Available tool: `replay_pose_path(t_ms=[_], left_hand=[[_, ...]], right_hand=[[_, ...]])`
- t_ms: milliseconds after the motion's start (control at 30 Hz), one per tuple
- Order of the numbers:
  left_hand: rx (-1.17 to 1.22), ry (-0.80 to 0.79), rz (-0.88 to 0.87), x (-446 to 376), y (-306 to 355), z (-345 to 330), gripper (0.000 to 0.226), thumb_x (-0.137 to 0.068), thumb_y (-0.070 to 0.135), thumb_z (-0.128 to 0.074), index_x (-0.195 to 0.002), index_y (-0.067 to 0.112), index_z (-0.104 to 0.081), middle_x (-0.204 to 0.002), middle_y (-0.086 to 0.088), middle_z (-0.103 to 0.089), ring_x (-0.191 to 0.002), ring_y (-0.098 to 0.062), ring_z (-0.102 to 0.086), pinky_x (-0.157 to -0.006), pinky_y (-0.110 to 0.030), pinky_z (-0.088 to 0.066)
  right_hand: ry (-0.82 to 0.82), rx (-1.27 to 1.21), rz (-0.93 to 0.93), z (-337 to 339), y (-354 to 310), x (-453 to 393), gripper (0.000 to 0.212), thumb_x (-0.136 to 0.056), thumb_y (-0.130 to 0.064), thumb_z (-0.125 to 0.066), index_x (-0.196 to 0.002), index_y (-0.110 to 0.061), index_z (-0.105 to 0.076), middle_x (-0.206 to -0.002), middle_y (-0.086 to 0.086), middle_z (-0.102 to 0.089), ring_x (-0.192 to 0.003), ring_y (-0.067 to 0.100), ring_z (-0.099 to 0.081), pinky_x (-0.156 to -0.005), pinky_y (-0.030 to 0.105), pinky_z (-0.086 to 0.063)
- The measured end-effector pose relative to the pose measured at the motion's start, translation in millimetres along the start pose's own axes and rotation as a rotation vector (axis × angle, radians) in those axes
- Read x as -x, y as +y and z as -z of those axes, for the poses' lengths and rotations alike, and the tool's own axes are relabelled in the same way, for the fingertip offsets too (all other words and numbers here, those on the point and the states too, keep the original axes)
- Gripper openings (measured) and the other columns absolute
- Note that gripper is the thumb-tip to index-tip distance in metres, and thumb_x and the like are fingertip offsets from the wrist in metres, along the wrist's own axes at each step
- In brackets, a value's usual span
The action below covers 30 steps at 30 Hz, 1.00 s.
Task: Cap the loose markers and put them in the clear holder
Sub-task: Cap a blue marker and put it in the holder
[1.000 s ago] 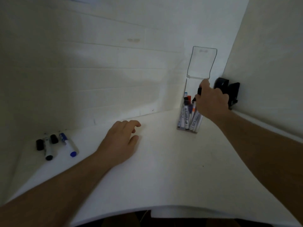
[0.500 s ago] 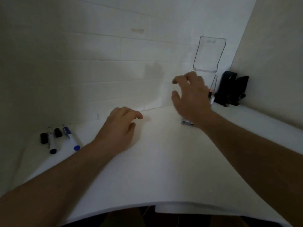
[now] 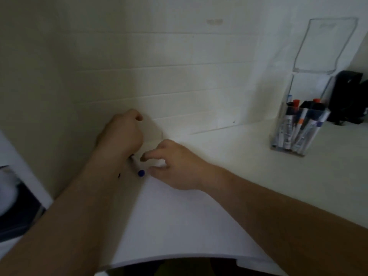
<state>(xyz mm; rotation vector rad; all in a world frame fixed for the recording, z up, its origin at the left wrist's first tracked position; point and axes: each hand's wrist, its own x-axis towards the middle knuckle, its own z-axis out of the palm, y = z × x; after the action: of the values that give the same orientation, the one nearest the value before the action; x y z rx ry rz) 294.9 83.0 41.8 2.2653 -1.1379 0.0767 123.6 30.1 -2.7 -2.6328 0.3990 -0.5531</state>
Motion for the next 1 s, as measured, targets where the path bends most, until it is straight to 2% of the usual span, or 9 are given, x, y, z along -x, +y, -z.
replay_pose_path(t_ms=[133,233,367,467,533,633,733,833,1000], left_hand=[[-0.03,-0.031,0.053,-6,-13,3,0.048,-0.072,0.015,-0.038,-0.11,0.041,-0.048,-0.119,-0.006,-0.057,-0.096,-0.033,-0.062,-0.083,-0.049,-0.058],[-0.054,-0.061,0.059,-6,-14,4,0.041,-0.074,0.013,-0.04,-0.103,0.041,-0.047,-0.118,-0.007,-0.056,-0.094,-0.033,-0.062,-0.082,-0.048,-0.058],[-0.137,-0.172,0.064,-6,-15,2,0.031,-0.085,0.008,-0.043,-0.103,0.032,-0.05,-0.113,-0.009,-0.055,-0.094,-0.035,-0.063,-0.082,-0.046,-0.057],[-0.237,-0.263,0.011,-6,-20,0,0.032,-0.088,0.003,-0.044,-0.1,0.03,-0.055,-0.122,-0.011,-0.059,-0.103,-0.033,-0.061,-0.086,-0.037,-0.053],[-0.267,-0.342,-0.024,-5,-21,2,0.041,-0.084,-0.002,-0.041,-0.093,0.036,-0.055,-0.125,-0.011,-0.059,-0.101,-0.031,-0.062,-0.087,-0.041,-0.056],[-0.275,-0.401,-0.051,-3,-19,1,0.045,-0.084,-0.002,-0.038,-0.088,0.038,-0.058,-0.12,-0.009,-0.058,-0.097,-0.031,-0.063,-0.08,-0.047,-0.06],[-0.277,-0.429,-0.093,1,-14,-6,0.048,-0.087,-0.007,-0.034,-0.097,0.029,-0.064,-0.111,-0.008,-0.057,-0.089,-0.031,-0.063,-0.061,-0.038,-0.058],[-0.247,-0.414,-0.141,4,-12,-12,0.048,-0.087,-0.008,-0.036,-0.095,0.029,-0.065,-0.099,-0.004,-0.057,-0.077,-0.022,-0.058,-0.052,-0.023,-0.043],[-0.115,-0.345,-0.399,8,4,-31,0.052,-0.08,-0.006,-0.06,-0.088,0.046,-0.06,-0.087,0.003,-0.064,-0.078,-0.018,-0.062,-0.07,-0.023,-0.044]], right_hand=[[-0.065,0.046,0.047,-19,-3,-13,0.032,-0.093,-0.05,-0.055,-0.118,-0.039,-0.071,-0.105,0.004,-0.051,-0.094,0.022,-0.054,-0.086,0.036,-0.05],[-0.061,0.193,0.02,-21,-4,-18,0.034,-0.095,-0.051,-0.047,-0.11,-0.035,-0.072,-0.101,0.006,-0.05,-0.09,0.031,-0.052,-0.083,0.04,-0.05],[0.068,0.368,-0.048,-11,4,-11,0.032,-0.102,-0.04,-0.046,-0.113,-0.02,-0.069,-0.099,0.01,-0.055,-0.091,0.033,-0.057,-0.068,0.036,-0.044],[0.033,0.448,-0.163,9,21,1,0.035,-0.1,-0.046,-0.041,-0.11,-0.022,-0.065,-0.106,0.008,-0.057,-0.098,0.032,-0.059,-0.069,0.035,-0.039],[-0.018,0.506,-0.199,28,35,11,0.036,-0.099,-0.05,-0.041,-0.107,-0.024,-0.065,-0.106,0.007,-0.061,-0.099,0.031,-0.062,-0.07,0.035,-0.04],[-0.102,0.536,-0.242,58,61,28,0.03,-0.098,-0.054,-0.042,-0.088,-0.028,-0.052,-0.097,0.004,-0.063,-0.096,0.029,-0.061,-0.069,0.034,-0.039],[-0.132,0.533,-0.265,79,90,42,0.039,-0.098,-0.054,-0.046,-0.073,-0.026,-0.038,-0.074,-0.007,-0.046,-0.085,0.025,-0.053,-0.067,0.033,-0.034],[-0.082,0.5,-0.253,82,108,53,0.042,-0.097,-0.052,-0.05,-0.069,-0.025,-0.034,-0.067,-0.008,-0.041,-0.075,0.02,-0.045,-0.064,0.034,-0.031],[0.156,0.282,-0.229,69,120,68,0.022,-0.088,-0.049,-0.052,-0.084,-0.033,-0.038,-0.088,-0.007,-0.047,-0.077,0.022,-0.049,-0.069,0.037,-0.042]])
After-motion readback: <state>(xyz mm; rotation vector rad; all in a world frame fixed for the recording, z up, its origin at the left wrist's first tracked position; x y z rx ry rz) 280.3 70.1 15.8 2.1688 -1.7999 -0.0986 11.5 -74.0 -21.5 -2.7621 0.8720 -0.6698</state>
